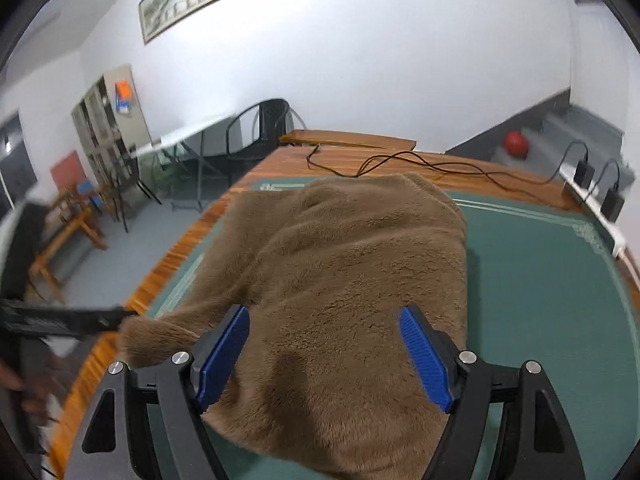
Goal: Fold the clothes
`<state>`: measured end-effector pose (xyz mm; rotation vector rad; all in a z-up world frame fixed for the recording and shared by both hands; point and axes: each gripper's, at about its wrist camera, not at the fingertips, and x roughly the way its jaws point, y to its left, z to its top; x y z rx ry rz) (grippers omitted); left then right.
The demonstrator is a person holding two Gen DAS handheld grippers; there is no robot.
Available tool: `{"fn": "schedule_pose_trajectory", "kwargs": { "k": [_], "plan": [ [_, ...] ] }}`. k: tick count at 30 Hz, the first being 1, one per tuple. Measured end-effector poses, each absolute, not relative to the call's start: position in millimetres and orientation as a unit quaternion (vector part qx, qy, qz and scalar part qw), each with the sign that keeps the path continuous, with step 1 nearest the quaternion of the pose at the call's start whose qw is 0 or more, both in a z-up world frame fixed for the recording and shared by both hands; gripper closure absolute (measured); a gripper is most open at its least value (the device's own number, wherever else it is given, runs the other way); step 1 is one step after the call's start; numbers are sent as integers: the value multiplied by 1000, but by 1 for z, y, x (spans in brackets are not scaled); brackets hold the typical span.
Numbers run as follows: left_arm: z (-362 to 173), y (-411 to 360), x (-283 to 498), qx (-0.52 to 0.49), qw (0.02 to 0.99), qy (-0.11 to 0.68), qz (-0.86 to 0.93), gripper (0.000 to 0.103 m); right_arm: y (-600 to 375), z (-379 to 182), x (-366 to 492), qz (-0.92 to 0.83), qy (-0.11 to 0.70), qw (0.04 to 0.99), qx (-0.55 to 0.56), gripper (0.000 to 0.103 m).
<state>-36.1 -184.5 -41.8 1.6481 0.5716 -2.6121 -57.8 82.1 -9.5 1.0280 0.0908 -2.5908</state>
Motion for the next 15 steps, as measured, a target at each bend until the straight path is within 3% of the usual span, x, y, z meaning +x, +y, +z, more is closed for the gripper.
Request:
{"fn": "schedule_pose_trajectory", "kwargs": {
  "k": [6,15],
  "plan": [
    [-26,-178,-33,513,-11,173,-841,2,33,-38,-37,-892,80,227,382,23],
    [-32,-176,-38,521,-4,179,-835,2,10,-74,-35,-894,85,205,390,16]
  ]
}}
